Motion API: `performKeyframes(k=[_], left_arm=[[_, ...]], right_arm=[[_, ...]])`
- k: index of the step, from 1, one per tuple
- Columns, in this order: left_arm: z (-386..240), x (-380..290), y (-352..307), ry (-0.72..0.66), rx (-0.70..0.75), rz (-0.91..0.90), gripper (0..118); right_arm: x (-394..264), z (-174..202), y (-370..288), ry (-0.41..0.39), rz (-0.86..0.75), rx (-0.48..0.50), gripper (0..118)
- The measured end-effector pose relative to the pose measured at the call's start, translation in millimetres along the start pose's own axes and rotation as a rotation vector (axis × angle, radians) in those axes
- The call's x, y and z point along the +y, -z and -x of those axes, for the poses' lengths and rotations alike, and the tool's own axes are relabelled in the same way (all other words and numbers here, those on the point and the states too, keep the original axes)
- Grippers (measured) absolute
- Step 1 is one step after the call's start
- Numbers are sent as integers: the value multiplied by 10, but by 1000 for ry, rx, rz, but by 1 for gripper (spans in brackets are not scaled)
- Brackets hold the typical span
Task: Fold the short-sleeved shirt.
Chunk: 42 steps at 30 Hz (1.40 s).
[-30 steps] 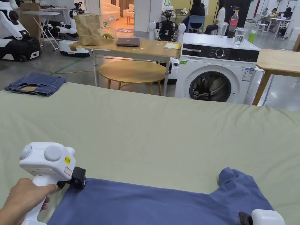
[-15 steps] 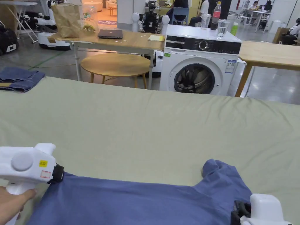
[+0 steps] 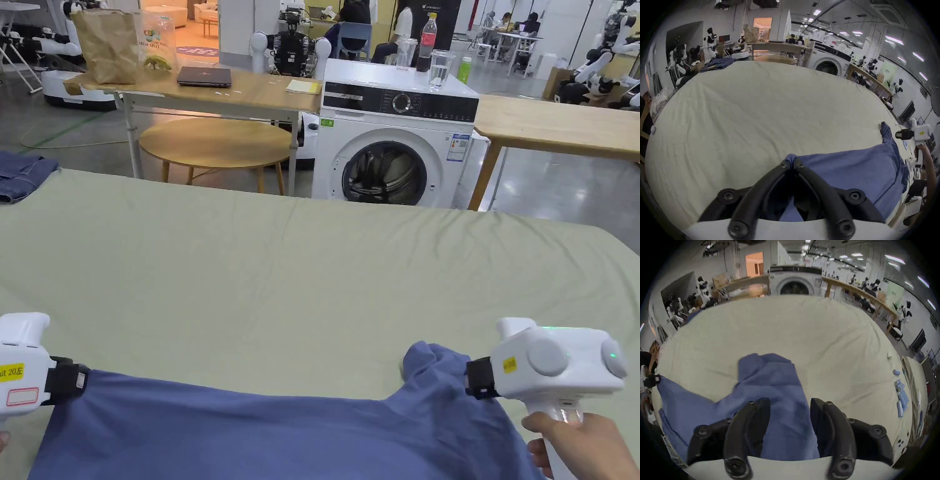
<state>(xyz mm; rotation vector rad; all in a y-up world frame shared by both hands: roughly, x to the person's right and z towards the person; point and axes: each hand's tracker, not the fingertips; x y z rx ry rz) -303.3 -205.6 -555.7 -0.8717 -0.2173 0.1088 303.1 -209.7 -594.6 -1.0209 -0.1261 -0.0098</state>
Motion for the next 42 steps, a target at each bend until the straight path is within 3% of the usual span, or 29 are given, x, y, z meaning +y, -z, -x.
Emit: performKeyframes(k=[5,7,8,9,10,16,23,26,34,42], left_arm=[[3,-42,-20,2,3,-1,0],[10,-57,-22,-3,3,1,0],[12,-68,-27,-3,5,1,0],[16,-74,-28,-3,5,2,0],[14,-88,-26,-3,4,6,0],[9,-152,-116,-13,1,1,0],[22,-211,-428,-9,-15,-43,0],[23,-273,-630,-9,-24,-67,0],[16,-602,-1218,1,-47,-138,0],[-3,-1050,-1560,2,-37,-156,0]], right_arm=[[31,-91,461,37,146,67,54],[-9,-87,473,44,126,67,51],[-50,-55,403,42,101,65,45],[-61,-47,394,39,90,68,17],[-79,-40,395,41,85,82,0],[-198,-49,198,36,44,86,0],[-463,-134,-554,29,-116,80,0],[-705,-46,-1005,-9,-171,38,0],[-1319,-100,-1797,-16,-273,36,0],[-2001,-83,-2176,-19,-305,44,0]])
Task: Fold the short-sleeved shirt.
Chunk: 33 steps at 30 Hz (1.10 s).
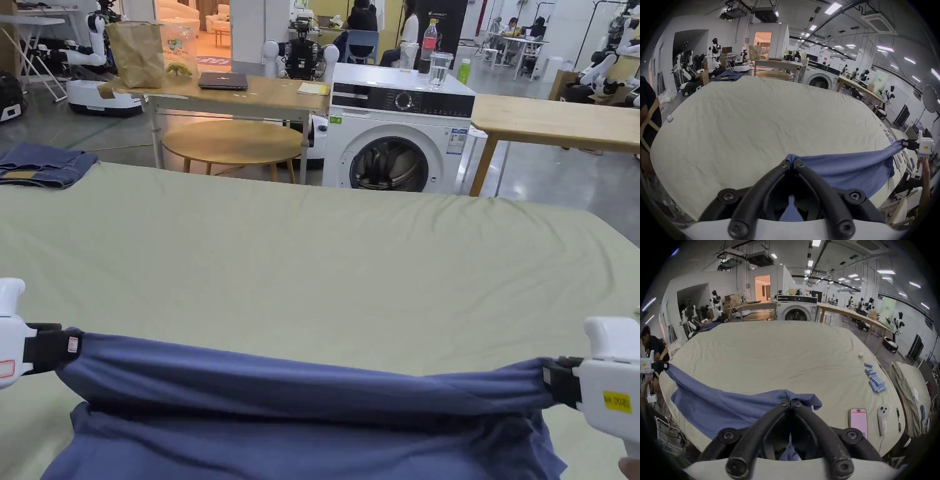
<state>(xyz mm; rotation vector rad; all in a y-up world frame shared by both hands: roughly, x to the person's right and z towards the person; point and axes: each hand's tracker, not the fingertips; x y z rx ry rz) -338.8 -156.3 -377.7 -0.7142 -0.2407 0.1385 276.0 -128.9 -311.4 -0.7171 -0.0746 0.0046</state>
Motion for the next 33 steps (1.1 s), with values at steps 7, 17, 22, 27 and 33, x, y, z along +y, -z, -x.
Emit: performKeyframes(k=[7,17,22,27,33], left_arm=[[32,-493,-156,-15,0,42,0],[-15,-1073,236,91,102,283,0],[-46,-1138,361,114,129,287,0],[-25,-1032,281,41,122,272,24],[-219,-783,105,9,90,65,41]], right_arm=[[-556,-4,-82,6,99,-18,0],[-1121,-39,414,-31,275,-42,0],[-1119,-9,470,-41,265,-46,0],[-1005,-32,374,-30,251,-84,54],[-712,115,79,-6,76,-99,65]])
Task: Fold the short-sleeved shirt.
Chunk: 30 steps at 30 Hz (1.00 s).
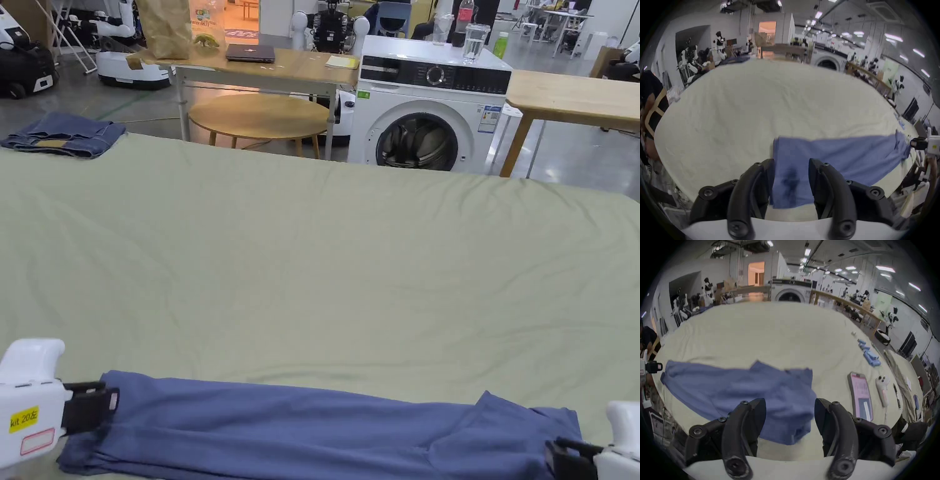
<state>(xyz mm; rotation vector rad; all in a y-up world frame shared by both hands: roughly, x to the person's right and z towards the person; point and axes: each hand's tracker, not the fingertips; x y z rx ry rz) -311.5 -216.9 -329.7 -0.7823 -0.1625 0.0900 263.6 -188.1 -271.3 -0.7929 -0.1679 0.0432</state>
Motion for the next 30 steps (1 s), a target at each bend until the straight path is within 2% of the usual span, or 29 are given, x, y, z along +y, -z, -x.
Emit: performKeyframes(k=[4,7,9,14,15,17,19,20,21,23,26,30], left_arm=[[-278,169,-63,71,-2,-168,41],[-509,255,-85,121,41,-319,41],[-645,309,-99,128,53,-401,41],[-839,426,-32,142,122,-531,41],[-870,449,-14,143,125,-540,41],[-910,470,-11,144,131,-561,38],[-955,467,-26,163,150,-616,12],[-979,464,-39,176,175,-644,5],[-993,468,-52,182,186,-662,1],[-996,496,-68,179,173,-661,0],[-976,535,-71,153,179,-654,0],[-808,568,-114,99,178,-618,0]], right_arm=[[174,265,-138,-8,-194,-61,65],[293,498,-225,27,-378,-38,65],[380,703,-251,41,-473,-59,65],[520,1144,-223,78,-627,-39,64],[536,1215,-209,77,-645,-15,60],[559,1361,-184,76,-680,-26,45],[571,1460,-172,74,-700,-28,19],[576,1496,-168,81,-705,-21,11],[596,1517,-149,89,-710,-12,8],[638,1556,-131,95,-690,16,0],[681,1570,-115,141,-655,77,0],[698,1619,-114,145,-658,77,0]])
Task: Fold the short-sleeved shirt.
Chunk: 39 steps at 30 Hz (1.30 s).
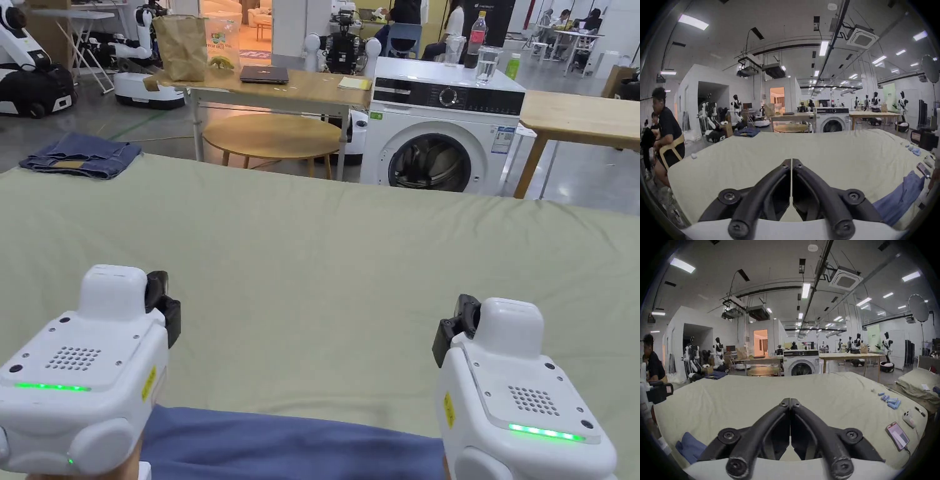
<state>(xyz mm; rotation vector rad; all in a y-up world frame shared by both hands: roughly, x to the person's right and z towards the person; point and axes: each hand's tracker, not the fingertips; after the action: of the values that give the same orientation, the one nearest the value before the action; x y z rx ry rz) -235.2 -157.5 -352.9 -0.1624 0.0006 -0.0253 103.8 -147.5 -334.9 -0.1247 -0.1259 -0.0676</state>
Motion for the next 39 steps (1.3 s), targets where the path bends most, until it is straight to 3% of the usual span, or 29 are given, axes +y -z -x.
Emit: performKeyframes(k=[5,9,13,14,16,17,18,21,28,32,34,35,36,37,39], left_arm=[[516,-32,86,-146,-123,212,0],[1068,-246,191,-394,-223,427,0],[1450,-472,231,-494,-318,601,2],[1527,-518,239,-518,-336,632,10],[1667,-611,271,-573,-396,689,58],[1626,-635,243,-594,-424,722,72],[1667,-666,250,-611,-440,718,68],[1727,-759,315,-619,-473,788,78],[1645,-1399,546,-846,-724,1052,78],[1585,-1510,594,-1019,-799,950,77],[1529,-1538,610,-1051,-816,925,64],[1479,-1538,619,-1023,-820,927,47],[1447,-1535,634,-970,-800,937,20],[1429,-1537,650,-927,-754,956,20],[1376,-1559,656,-886,-679,979,8]], right_arm=[[14,15,42,-2,16,42,0],[-17,13,111,-23,49,56,0],[-76,36,182,-48,107,85,0],[-95,45,201,-57,126,100,0],[-139,62,226,-70,144,115,0],[-161,77,236,-82,154,111,0],[-181,84,249,-88,164,115,0],[-227,79,290,-84,192,128,0],[-272,36,307,-84,221,125,0],[-287,0,307,-86,227,118,0],[-297,-18,316,-80,234,117,0],[-305,-22,319,-77,237,118,0],[-311,-24,322,-75,240,118,0],[-317,-25,323,-74,243,119,0],[-325,-16,316,-77,248,121,0]])
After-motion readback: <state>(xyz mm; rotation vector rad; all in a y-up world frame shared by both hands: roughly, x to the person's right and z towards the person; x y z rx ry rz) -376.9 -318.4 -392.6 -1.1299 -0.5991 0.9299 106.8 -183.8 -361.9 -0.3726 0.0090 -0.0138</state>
